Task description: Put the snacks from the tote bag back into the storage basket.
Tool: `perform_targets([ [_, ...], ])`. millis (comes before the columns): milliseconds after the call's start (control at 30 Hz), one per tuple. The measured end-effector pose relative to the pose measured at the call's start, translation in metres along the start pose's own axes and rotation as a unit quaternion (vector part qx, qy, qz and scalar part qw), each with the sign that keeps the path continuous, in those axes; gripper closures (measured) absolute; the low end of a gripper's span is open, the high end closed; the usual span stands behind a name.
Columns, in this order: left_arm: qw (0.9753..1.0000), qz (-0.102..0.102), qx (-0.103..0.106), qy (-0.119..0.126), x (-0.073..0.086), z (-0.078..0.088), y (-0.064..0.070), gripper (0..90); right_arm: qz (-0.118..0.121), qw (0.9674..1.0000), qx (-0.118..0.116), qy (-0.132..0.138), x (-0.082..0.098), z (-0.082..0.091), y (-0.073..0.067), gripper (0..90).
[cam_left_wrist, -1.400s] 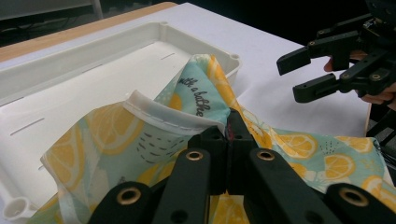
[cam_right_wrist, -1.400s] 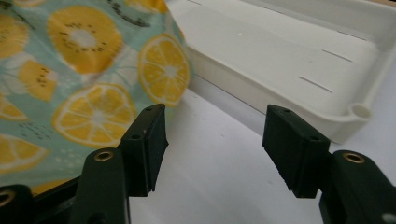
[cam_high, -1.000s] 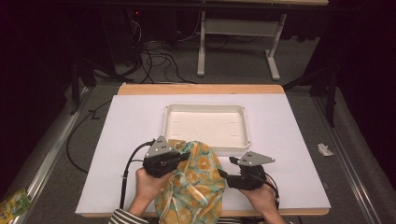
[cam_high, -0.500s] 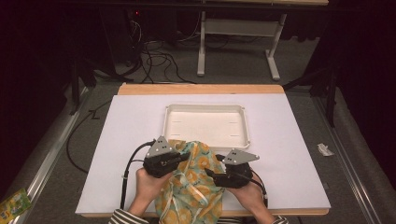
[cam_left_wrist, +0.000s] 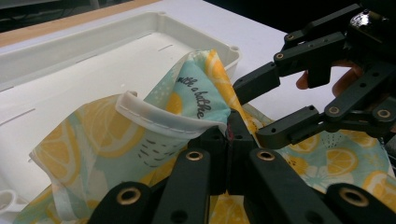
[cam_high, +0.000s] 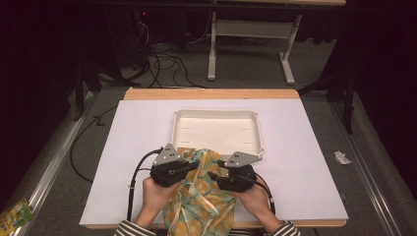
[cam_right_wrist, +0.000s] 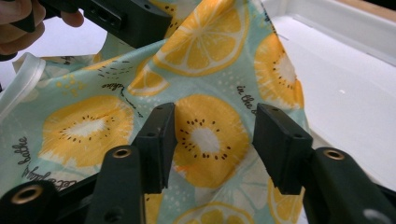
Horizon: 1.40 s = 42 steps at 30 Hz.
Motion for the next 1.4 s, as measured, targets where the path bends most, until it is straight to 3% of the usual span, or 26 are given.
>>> perform_targets([
  [400,1.0000,0.000,0.002,-0.002,0.001,-0.001,0.000,89.3,0.009,0.9995,-0.030,-0.009,-0.002,-0.003,-0.002,71.2],
  [733,1.0000,-0.001,0.000,0.001,0.000,0.000,0.000,89.2,0.029,0.9991,-0.028,-0.012,-0.003,-0.002,-0.004,89.2],
  [933,1.0000,-0.002,-0.003,0.005,0.000,0.003,0.000,88.0,0.040,0.9988,-0.025,-0.013,-0.003,-0.001,-0.006,90.0],
  [1100,0.9999,-0.003,-0.007,0.010,0.000,0.009,-0.001,85.3,0.037,0.9991,-0.022,0.002,-0.006,0.008,-0.003,90.0],
  [1400,0.9997,-0.004,-0.019,0.017,0.004,0.019,0.002,73.8,0.027,0.9990,0.005,0.034,-0.011,0.038,0.017,90.0],
])
Point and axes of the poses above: each handheld gripper's, and its own axes: z roughly backward along the jaws, x roughly out of its underside, y roughly to its right, the point moved 9 cm from there along -z, roughly forward along the jaws, and after that the axes turned 7 degrees about x, right-handed, at the moved point
